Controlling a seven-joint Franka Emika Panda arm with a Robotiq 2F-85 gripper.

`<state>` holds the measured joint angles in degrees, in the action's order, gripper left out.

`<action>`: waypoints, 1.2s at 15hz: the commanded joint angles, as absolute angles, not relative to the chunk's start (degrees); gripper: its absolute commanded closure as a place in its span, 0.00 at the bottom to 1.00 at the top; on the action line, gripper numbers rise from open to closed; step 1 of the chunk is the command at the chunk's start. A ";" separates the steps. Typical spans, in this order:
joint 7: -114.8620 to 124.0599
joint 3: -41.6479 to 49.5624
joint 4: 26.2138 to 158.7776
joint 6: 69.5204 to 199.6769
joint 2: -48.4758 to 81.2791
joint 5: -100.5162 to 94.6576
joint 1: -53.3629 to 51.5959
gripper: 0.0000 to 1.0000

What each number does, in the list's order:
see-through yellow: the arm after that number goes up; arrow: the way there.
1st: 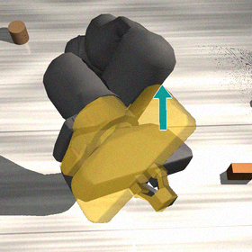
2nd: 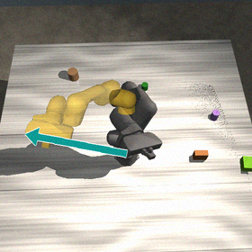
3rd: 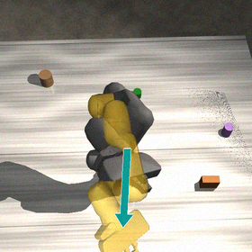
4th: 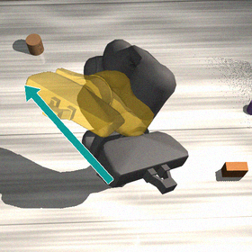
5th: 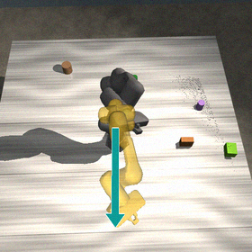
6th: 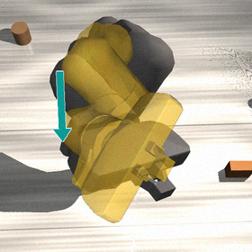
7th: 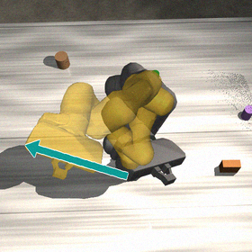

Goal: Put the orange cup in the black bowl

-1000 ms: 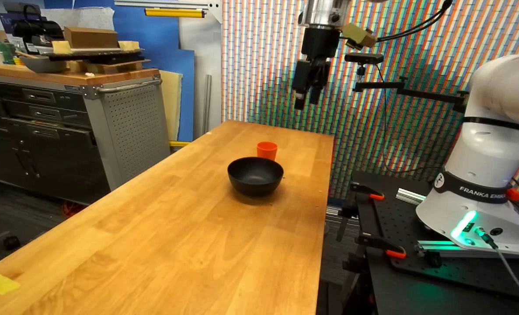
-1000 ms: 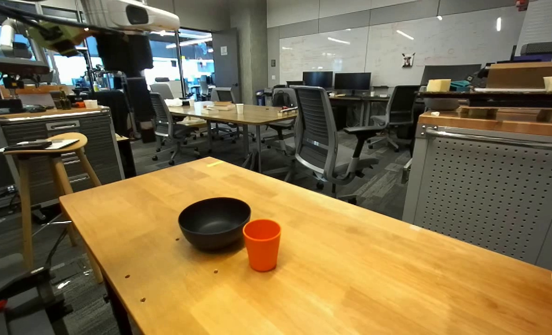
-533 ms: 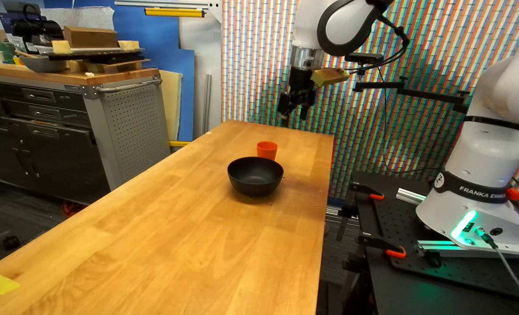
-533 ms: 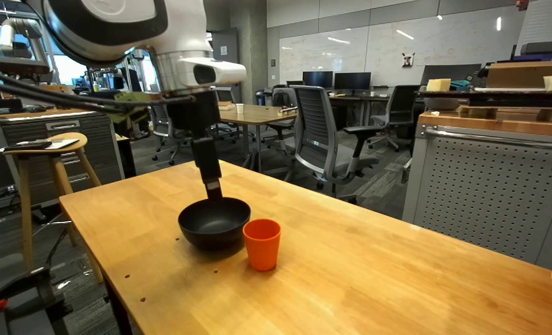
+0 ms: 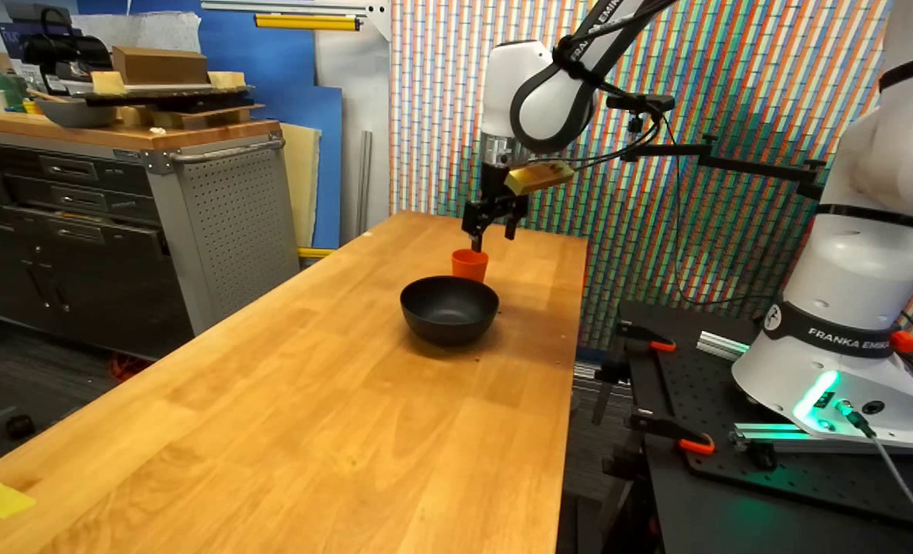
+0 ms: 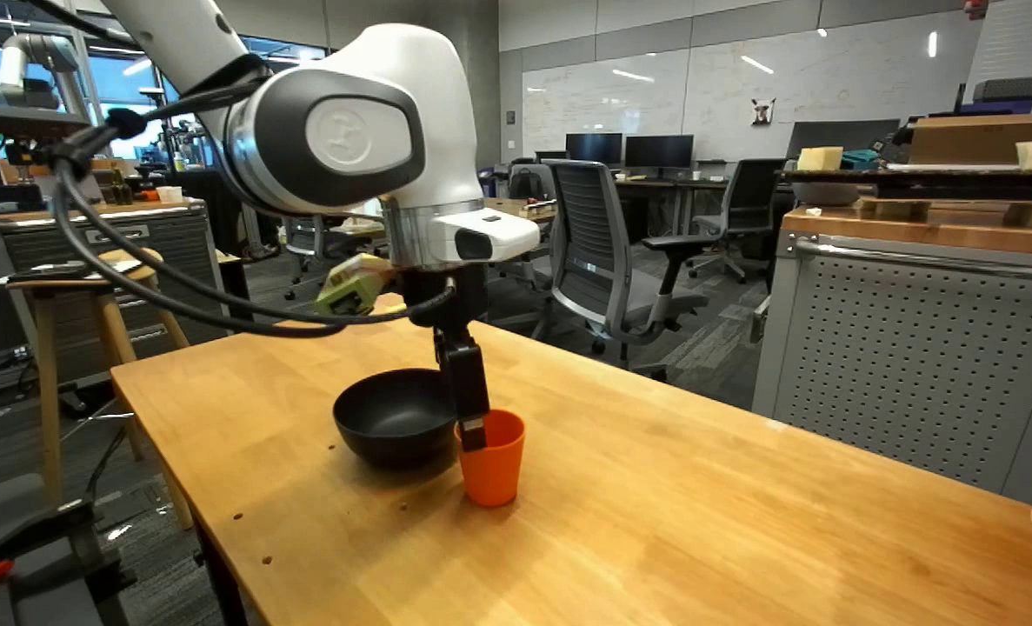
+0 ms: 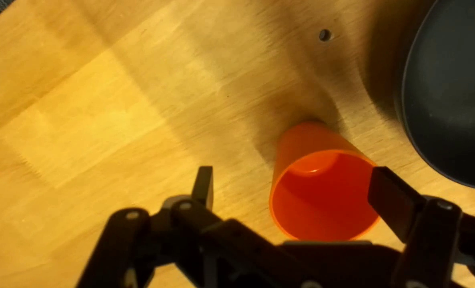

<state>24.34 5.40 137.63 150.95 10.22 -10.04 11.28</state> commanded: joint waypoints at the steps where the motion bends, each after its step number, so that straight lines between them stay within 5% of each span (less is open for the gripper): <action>1: 25.62 8.99 131.95 151.38 16.17 -9.61 8.15 0.26; 9: 24.41 11.49 126.68 152.23 22.45 -6.43 6.32 0.89; 18: 22.44 9.95 128.03 150.33 18.99 0.53 6.62 0.90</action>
